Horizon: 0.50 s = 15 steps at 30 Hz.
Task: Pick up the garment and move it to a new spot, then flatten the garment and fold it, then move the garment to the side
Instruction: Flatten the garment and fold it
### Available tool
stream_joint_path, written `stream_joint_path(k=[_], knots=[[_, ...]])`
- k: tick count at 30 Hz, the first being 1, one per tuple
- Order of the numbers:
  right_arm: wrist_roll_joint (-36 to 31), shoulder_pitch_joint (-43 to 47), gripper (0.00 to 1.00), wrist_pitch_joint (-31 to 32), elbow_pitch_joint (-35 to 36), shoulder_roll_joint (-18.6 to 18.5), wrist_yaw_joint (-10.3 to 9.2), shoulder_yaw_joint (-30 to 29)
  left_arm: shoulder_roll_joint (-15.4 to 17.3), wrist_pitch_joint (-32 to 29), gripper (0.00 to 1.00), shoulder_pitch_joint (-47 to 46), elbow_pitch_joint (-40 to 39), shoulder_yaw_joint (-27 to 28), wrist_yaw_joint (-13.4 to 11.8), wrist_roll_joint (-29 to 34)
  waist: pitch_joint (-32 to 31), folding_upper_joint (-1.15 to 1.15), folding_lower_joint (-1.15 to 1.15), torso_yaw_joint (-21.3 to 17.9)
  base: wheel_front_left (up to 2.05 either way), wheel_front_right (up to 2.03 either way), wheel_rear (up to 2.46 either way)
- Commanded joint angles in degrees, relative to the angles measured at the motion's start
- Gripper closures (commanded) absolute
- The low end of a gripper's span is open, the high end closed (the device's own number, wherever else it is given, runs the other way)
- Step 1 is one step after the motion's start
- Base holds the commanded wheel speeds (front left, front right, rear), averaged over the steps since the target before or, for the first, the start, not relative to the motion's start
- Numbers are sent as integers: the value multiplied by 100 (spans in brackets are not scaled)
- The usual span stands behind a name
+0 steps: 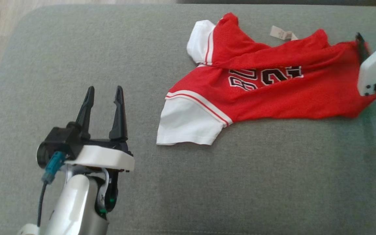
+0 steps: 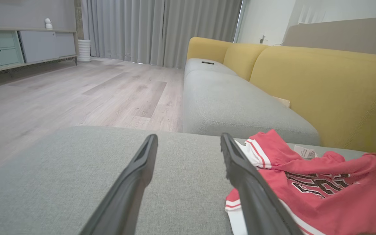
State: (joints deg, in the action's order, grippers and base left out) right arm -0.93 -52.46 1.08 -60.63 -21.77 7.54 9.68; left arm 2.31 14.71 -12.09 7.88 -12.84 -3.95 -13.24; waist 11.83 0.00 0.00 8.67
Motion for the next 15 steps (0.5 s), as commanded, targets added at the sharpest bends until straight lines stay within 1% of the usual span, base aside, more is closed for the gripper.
stream_joint_path(k=[1, 5, 8, 11, 15], knots=[[86, 58, 0, -254, 280, 86, -5, -41, 57, 29, 0, -141, -172, 224, 28, 41, -72, 0, 0, -97, 0, 0, 0], [438, 339, 0, -810, 633, 441, -5, -186, 57, 29, 0, -91, -200, 281, 51, 22, -193, 0, 0, -285, 0, 0, 0], [757, 764, 0, -1136, 1024, 641, -5, -159, 57, 29, 0, -26, -216, 300, 67, -7, -273, 0, 0, -426, 0, 0, 0], [1136, 1377, 0, -1339, 1563, 858, -5, -168, 57, 29, 0, 39, -215, 309, 82, -26, -328, 0, 0, -569, 0, 0, 0], [1486, 2347, 0, -1484, 2398, 1148, -5, -284, 57, 29, 0, 74, -176, 335, 124, -15, -323, 0, 0, -736, 0, 0, 0]])
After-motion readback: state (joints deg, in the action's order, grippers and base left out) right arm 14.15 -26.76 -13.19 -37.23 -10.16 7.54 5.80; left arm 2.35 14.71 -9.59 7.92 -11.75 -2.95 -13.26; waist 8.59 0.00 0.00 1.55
